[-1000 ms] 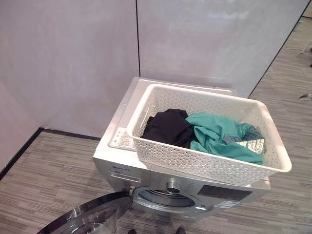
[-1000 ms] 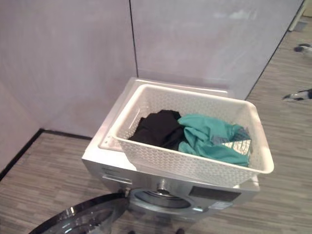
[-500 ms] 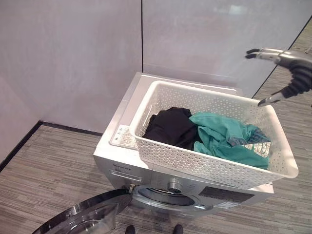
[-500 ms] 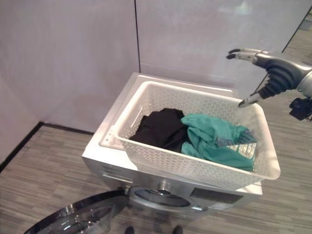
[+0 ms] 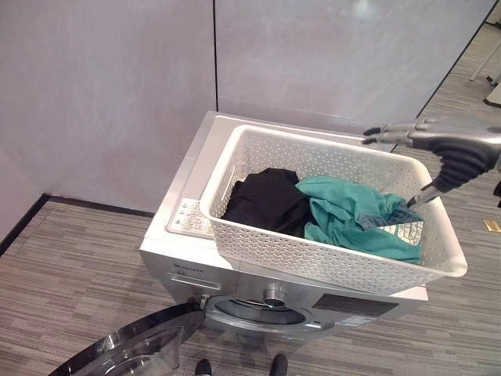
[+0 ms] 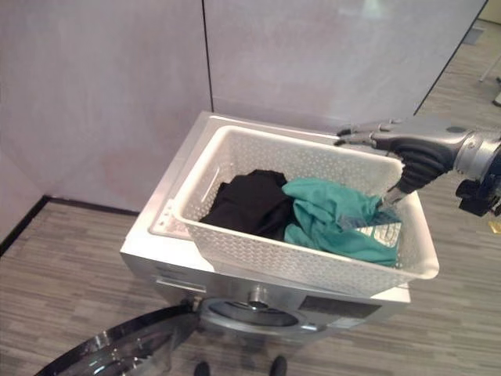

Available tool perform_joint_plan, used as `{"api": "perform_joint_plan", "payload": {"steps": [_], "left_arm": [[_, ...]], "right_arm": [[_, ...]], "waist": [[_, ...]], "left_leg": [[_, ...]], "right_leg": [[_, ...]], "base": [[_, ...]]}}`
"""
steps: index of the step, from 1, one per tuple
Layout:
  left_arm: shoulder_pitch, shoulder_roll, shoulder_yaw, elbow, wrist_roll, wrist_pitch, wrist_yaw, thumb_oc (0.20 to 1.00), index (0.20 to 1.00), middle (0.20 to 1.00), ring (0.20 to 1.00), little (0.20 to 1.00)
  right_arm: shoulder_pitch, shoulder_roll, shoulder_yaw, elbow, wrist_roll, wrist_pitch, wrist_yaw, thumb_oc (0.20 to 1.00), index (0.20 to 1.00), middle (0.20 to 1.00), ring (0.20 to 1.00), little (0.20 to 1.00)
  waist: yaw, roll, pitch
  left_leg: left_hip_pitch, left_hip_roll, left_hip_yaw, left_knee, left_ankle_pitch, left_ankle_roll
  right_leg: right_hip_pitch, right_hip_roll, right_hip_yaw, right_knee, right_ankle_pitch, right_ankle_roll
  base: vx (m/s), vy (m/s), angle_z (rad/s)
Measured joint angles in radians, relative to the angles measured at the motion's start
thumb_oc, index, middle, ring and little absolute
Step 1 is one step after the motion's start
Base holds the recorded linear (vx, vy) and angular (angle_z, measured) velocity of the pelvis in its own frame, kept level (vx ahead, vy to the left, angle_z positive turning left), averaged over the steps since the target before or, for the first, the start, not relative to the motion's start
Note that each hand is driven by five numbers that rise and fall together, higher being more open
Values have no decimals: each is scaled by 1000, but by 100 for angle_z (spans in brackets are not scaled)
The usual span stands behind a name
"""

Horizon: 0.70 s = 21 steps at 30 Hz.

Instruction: Grab the laundry basket,head to the washer,open it,put in the laundry and shut it.

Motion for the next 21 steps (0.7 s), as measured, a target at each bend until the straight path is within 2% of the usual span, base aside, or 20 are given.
{"api": "perform_joint_plan", "payload": {"steps": [3,6,13,21], "left_arm": [[-1,1,-1,-3,1,0,0,1000,1000,1000,1000,1000],[-1,5,-1,-2,6,-4,-1,1000,1000,1000,1000,1000],[-3,12,-2,-16,36,-13,-1,1000,1000,1000,1000,1000],[-14,28,-13,-37,37,-31,-3,1000,1000,1000,1000,1000]], "right_arm": [[27,-14,0,-15,-73,-3,-2,1000,1000,1000,1000,1000],[37,-14,3,-53,-78,-20,-3,1000,1000,1000,1000,1000],[29,-14,89,-77,-82,-25,1,1000,1000,1000,1000,1000],[-112,-13,359,-79,-131,-25,11,1000,1000,1000,1000,1000]], "waist": [[-1,-2,1],[3,-6,3],[6,-11,13],[28,-25,27]], "left_leg": [[-1,0,4,0,1,2],[-13,2,27,1,2,3],[-19,3,28,1,-1,-1],[-37,4,29,4,2,1]], "right_leg": [[-6,2,6,0,0,0],[-30,5,29,0,8,-2],[-35,6,31,0,9,-2],[-53,7,33,0,12,-1]], "base": [[-25,4,-6],[-18,9,-22],[-2,1,-1],[0,0,0]]}}
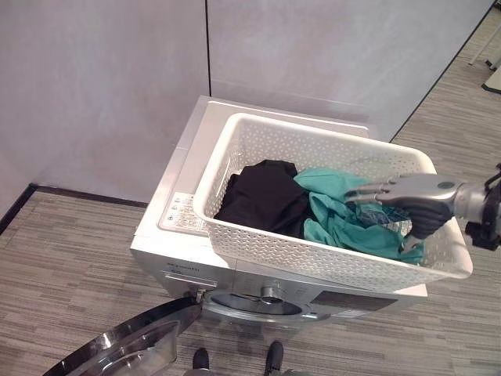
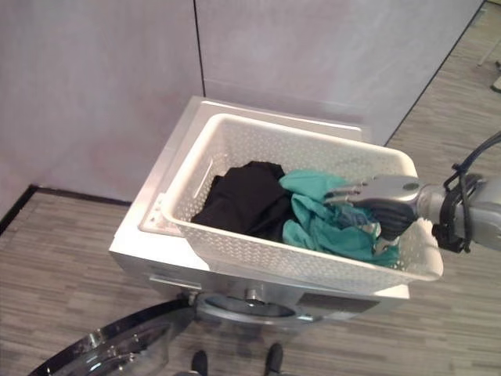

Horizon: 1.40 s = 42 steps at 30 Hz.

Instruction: Grab the laundry basket,head to the washer,open it,put in the laundry and shut it.

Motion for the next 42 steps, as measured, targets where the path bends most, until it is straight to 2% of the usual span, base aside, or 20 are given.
{"api": "perform_joint_plan", "payload": {"steps": [1,2,6,9,12,13,14,15,16,18,19,20,23,26,27,30,36,37,40,42], "left_arm": [[-3,4,0,0,0,-5,-3,1000,1000,1000,1000,1000],[-2,7,1,0,0,-7,-3,1000,1000,1000,1000,1000],[1,9,2,0,0,-10,-6,1000,1000,1000,1000,1000],[1,10,1,-2,0,-10,-6,1000,1000,1000,1000,1000],[-3,10,-1,-1,0,-10,-6,1000,1000,1000,1000,1000],[-8,11,-2,-1,0,-10,-6,1000,1000,1000,1000,1000],[-13,15,-11,-1,-1,-10,-6,1000,1000,1000,1000,1000],[-14,16,-15,-1,-1,-10,-6,1000,1000,1000,1000,1000],[-15,25,-29,-2,-1,-11,-9,1000,1000,1000,1000,1000],[-20,25,-28,-8,-1,-11,-10,1000,1000,1000,1000,1000],[-19,25,-27,-8,-2,-11,-10,1000,1000,1000,1000,1000],[-11,22,-25,-6,-9,-11,-10,1000,1000,1000,1000,1000],[-11,22,-26,1,-9,-11,-10,1000,1000,1000,1000,1000],[-15,20,-27,2,-8,-10,-9,1000,1000,1000,1000,1000],[-15,19,-27,4,-8,-9,-9,1000,1000,1000,1000,1000],[-19,11,-26,24,-8,-8,-4,1000,1000,1000,1000,1000],[-33,6,-15,42,1,11,24,1000,1000,1000,1000,1000],[-46,5,3,45,1,34,56,1000,1000,1000,1000,1000],[-68,-7,7,47,0,41,78,1000,1000,1000,1000,1000],[-81,-21,3,47,0,41,84,1000,1000,1000,1000,1000]], "right_arm": [[-79,0,100,1,-18,0,14,1000,1000,1000,1000,1000],[-115,13,139,7,-35,0,16,1000,1000,1000,1000,1000],[-134,106,180,65,-57,2,16,1000,1000,1000,1000,1000],[-98,221,165,107,-97,4,14,1000,1000,1000,1000,1000],[-189,258,251,136,-118,12,17,1000,1000,1000,1000,1000],[-230,260,291,145,-123,12,18,1000,1000,1000,1000,1000],[-356,267,419,158,-126,17,27,1000,1000,1000,1000,1000],[-374,267,435,159,-126,19,30,1000,1000,1000,1000,1000],[-552,300,588,166,-114,46,98,1000,1000,1000,1000,1000],[-605,303,633,164,-94,53,126,1000,1000,1000,1000,1000],[-600,311,629,165,-92,53,132,545,545,545,545,545],[-553,346,581,183,-92,54,132,200,200,200,200,200],[-451,393,461,219,-92,52,99,200,200,200,200,200],[-393,407,401,237,-93,49,59,200,200,200,200,200],[-321,430,334,266,-93,44,26,200,200,200,200,200],[-301,430,318,280,-94,46,6,200,200,200,200,200],[-96,424,95,318,-77,58,-32,200,200,200,200,200],[-57,424,42,325,-59,68,-33,200,200,200,200,200],[38,424,-133,404,21,79,-59,200,200,200,200,200],[47,427,-192,450,63,98,-89,200,200,200,200,200]], "waist": [[3,-3,3],[3,-7,5],[0,-11,10],[2,-12,12],[7,-11,13],[7,-11,13],[9,-11,14],[9,-11,14],[20,-14,14],[33,-16,12],[35,-17,12],[37,-20,10],[36,-19,6],[36,-12,3],[37,-12,2],[37,-6,-1],[33,4,-13],[31,4,-14],[26,15,-38],[25,27,-53]], "left_leg": [[-3,0,0,0,0,0],[-12,-1,-1,1,1,1],[-14,-1,0,2,1,1],[-14,-1,0,2,1,1],[-14,0,0,2,0,1],[-14,0,0,2,0,0],[-13,1,1,2,0,0],[-12,1,1,2,0,-1],[-14,4,1,1,0,-6],[-12,5,-2,0,2,-9],[-13,5,-4,0,3,-10],[-14,5,-5,2,3,-9],[-14,4,-9,6,3,-9],[-13,4,-14,10,4,-8],[-11,4,-22,11,5,-7],[-10,2,-24,11,4,-8],[7,0,-29,10,3,-6],[9,1,-29,11,5,-4],[30,1,-29,9,1,-1],[38,-1,-27,4,-2,0]], "right_leg": [[-3,0,0,0,0,0],[-12,-1,0,0,0,0],[-14,-1,0,0,1,-1],[-14,-1,0,0,1,-1],[-14,0,0,0,1,-1],[-14,0,0,0,1,-1],[-13,1,0,-1,2,-1],[-13,2,1,-1,2,-1],[-10,4,1,-6,2,-2],[-11,4,-3,-7,2,-2],[-11,4,-6,-6,2,-2],[-10,4,-9,-1,2,-2],[-7,3,-10,0,2,-2],[-1,3,-14,0,2,-2],[6,2,-19,0,1,-1],[8,0,-21,0,2,-2],[28,-3,-28,0,-1,-2],[31,-2,-30,0,0,-3],[52,-3,-31,0,-5,-2],[59,-4,-29,0,-6,-1]], "base": [[0,0,0],[0,0,0],[0,0,0],[0,0,0],[0,0,0],[0,0,0],[0,0,0],[0,0,0],[0,0,0],[-2,-1,4],[-4,1,11],[5,6,6],[0,0,0],[5,5,6],[31,-3,13],[40,-12,4],[13,-4,2],[0,0,0],[0,0,0],[0,0,0]]}}
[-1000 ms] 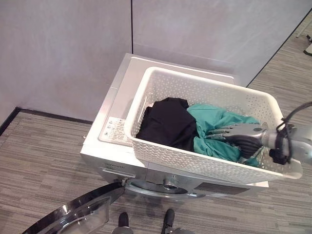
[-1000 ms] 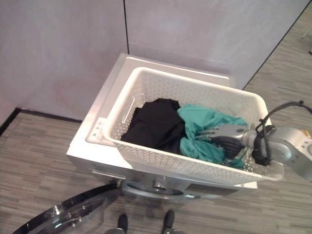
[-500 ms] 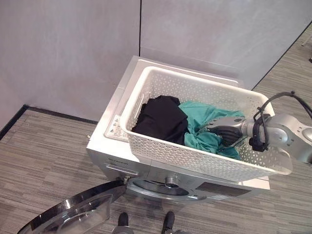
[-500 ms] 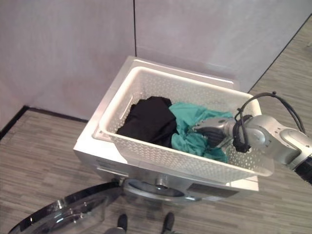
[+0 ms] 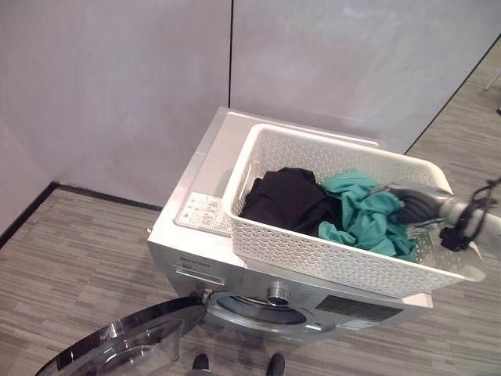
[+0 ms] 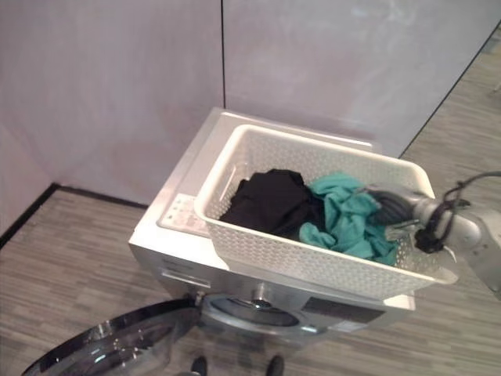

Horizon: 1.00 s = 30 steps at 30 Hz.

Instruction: Grab the laundry basket,head to the washer,open it,put in the laundry and shut it.

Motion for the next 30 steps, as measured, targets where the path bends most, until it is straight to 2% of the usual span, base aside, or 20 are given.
{"api": "perform_joint_plan", "payload": {"steps": [4,6,7,8,12,14,16,17,19,24,30], "left_arm": [[-23,-16,-2,29,0,0,6,1000,1000,1000,1000,1000],[-24,-24,-3,33,0,0,7,1000,1000,1000,1000,1000],[-30,-30,-4,61,0,3,16,1000,1000,1000,1000,1000],[-37,-37,-4,74,2,14,26,1000,1000,1000,1000,1000],[-49,-44,-37,72,2,27,41,1000,1000,1000,1000,1000],[-51,-45,-42,69,3,34,61,1000,1000,1000,1000,1000],[-55,-44,-44,67,2,37,77,1000,1000,1000,1000,1000],[-54,-43,-47,62,-1,39,87,1000,1000,1000,1000,1000],[-61,-40,-70,75,-4,56,113,1000,1000,1000,1000,1000],[-74,-41,-68,76,-11,69,135,1000,1000,1000,1000,1000],[-66,-45,-69,77,-9,81,148,1000,1000,1000,1000,1000]], "right_arm": [[0,82,-131,52,86,15,-77,200,200,200,200,200],[-23,118,-168,50,146,21,-154,200,200,200,200,200],[-102,226,-195,45,168,33,-206,200,200,200,200,200],[-129,271,-212,27,181,33,-238,200,200,200,200,200],[-246,283,-188,15,207,33,-318,200,200,200,200,200],[-363,320,-184,-3,278,-2,-425,200,200,200,200,200],[-411,339,-179,-26,318,-6,-468,200,200,200,200,200],[-435,359,-164,-44,340,-26,-490,200,200,200,200,200],[-562,462,-113,-56,429,-33,-545,200,200,200,200,200],[-579,470,-125,-130,519,-91,-600,200,200,200,200,200],[-492,484,-200,-234,589,-156,-617,200,200,200,200,200]], "waist": [[-9,20,-26],[-20,37,-39],[-27,44,-41],[-24,47,-43],[-15,60,-49],[-7,59,-52],[-2,51,-53],[6,40,-56],[-20,40,-57],[-11,14,-74],[-37,22,-79]], "left_leg": [[3,0,0,-8,0,2],[4,2,1,-8,4,-1],[21,5,5,-9,5,-1],[33,5,5,-15,-1,-3],[36,3,4,-15,-4,2],[36,6,4,-14,-3,1],[35,6,6,-14,-2,0],[36,5,6,-11,1,1],[37,4,15,-12,2,0],[37,4,16,-10,3,0],[40,1,22,-10,1,3]], "right_leg": [[1,1,1,0,0,0],[2,3,2,0,0,0],[14,7,9,-1,0,-1],[25,7,10,-8,-2,-3],[29,5,9,-7,-3,-3],[29,8,10,-7,-3,-3],[26,9,12,-4,-2,-4],[28,7,12,-1,-2,-5],[24,8,20,0,0,-4],[22,7,16,0,-1,-3],[20,5,22,0,-2,-3]], "base": [[0,0,0],[8,-5,-4],[18,-8,-7],[6,-12,-6],[0,0,0],[0,0,0],[0,0,0],[10,5,-8],[5,4,-7],[4,2,1],[-1,0,-1]]}}
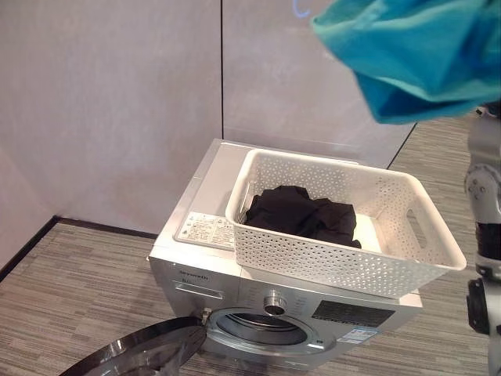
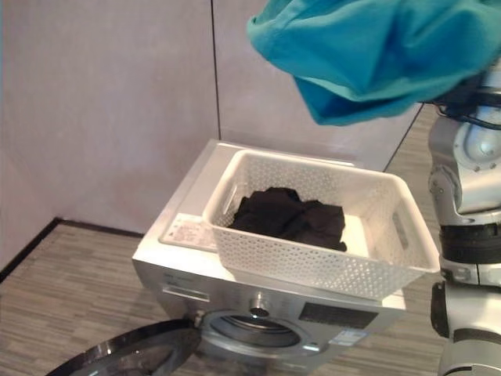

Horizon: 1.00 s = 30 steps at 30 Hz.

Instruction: Grab the laundry basket,head to the washer,open it,put in the laundry and shut it.

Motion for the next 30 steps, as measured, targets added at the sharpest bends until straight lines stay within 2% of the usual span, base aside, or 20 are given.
{"api": "perform_joint_plan", "payload": {"steps": [2,3,5,8,13,17,18,21,22,24,25,26,27,28,30], "left_arm": [[15,2,2,-7,0,0,7,1000,1000,1000,1000,1000],[16,-1,5,-6,0,1,7,1000,1000,1000,1000,1000],[15,-4,4,-7,7,0,3,1000,1000,1000,1000,1000],[10,-9,6,-6,10,0,-3,1000,1000,1000,1000,1000],[15,-18,7,-16,10,-5,-3,1000,1000,1000,1000,1000],[21,-18,8,-16,10,-10,-5,1000,1000,1000,1000,1000],[44,-15,5,-41,10,-14,-5,1000,1000,1000,1000,1000],[47,-10,2,-46,10,-16,-14,1000,1000,1000,1000,1000],[49,-17,-6,-50,10,-15,-14,1000,1000,1000,1000,1000],[46,-10,-10,-50,11,-15,-18,1000,1000,1000,1000,1000],[46,-6,-11,-50,15,-15,-26,1000,1000,1000,1000,1000],[43,-3,-9,-50,31,-17,-31,1000,1000,1000,1000,1000],[49,-4,-12,-65,38,-16,-33,1000,1000,1000,1000,1000],[57,6,-9,-72,42,-17,-34,1000,1000,1000,1000,1000],[55,2,-8,-79,42,-18,-34,1000,1000,1000,1000,1000]], "right_arm": [[207,93,-50,-175,24,-13,16,200,200,200,200,200],[288,120,-38,-230,24,-11,34,200,200,200,200,200],[413,126,-32,-310,23,-1,92,200,200,200,200,200],[428,126,-38,-312,22,4,129,200,200,200,200,200],[513,144,-44,-379,45,1,203,200,200,200,200,200],[561,134,-25,-399,48,26,262,200,200,200,200,200],[594,134,5,-418,86,45,308,200,200,200,200,200],[607,135,47,-426,101,83,362,200,200,200,200,200],[606,152,154,-443,181,93,396,200,200,200,200,200],[610,133,298,-466,208,128,430,200,200,200,200,200],[615,117,379,-474,233,160,481,200,200,200,200,200],[617,106,386,-475,237,190,514,200,200,200,200,200],[620,156,348,-473,250,189,522,200,200,200,200,200],[626,184,371,-479,266,191,528,200,200,200,200,200],[635,164,395,-489,267,207,557,200,200,200,200,200]], "waist": [[-10,-6,-16],[-15,-1,-15],[-20,16,-6],[-41,33,-8],[-40,38,-12],[-47,34,-14],[-48,31,-15],[-50,30,-15],[-51,32,-15],[-50,35,-14],[-49,35,-13],[-46,31,-11],[-42,29,-10],[-44,26,-12],[-43,29,-8]], "left_leg": [[0,3,2,-1,2,-1],[2,3,2,-4,1,-1],[3,0,6,-5,-2,-1],[-2,2,10,-6,-5,-2],[-3,3,7,-6,-3,-5],[-3,1,10,-6,-3,-5],[-2,2,12,-6,-3,-4],[-1,1,13,-5,-2,-4],[2,2,21,-5,4,-6],[12,2,31,-5,4,-6],[14,2,32,-6,1,-9],[13,1,32,-6,-4,-4],[13,0,33,-6,-4,-4],[14,2,36,-6,-4,-4],[13,1,35,-6,-4,-4]], "right_leg": [[-1,4,1,0,1,-2],[3,3,3,0,0,-3],[3,1,12,0,3,-1],[-6,3,20,0,7,1],[-8,5,20,-4,7,1],[-11,2,23,-4,9,4],[-9,3,24,-2,9,4],[-8,2,25,-2,10,4],[-9,4,27,-1,14,0],[-7,3,32,-1,16,-3],[-3,3,34,-1,16,-4],[-4,2,37,-1,17,-3],[-6,2,42,-1,15,-6],[-7,4,45,-2,15,-6],[-7,2,46,-7,16,-6]], "base": [[7,2,-6],[10,3,-9],[3,2,-9],[-4,-1,-5],[0,0,0],[-39,-5,-2],[-18,-4,-3],[-42,-7,-3],[-76,-17,-8],[-33,-8,-10],[-9,0,-7],[-8,1,-7],[-8,1,-10],[1,1,-9],[-9,29,-1]]}}
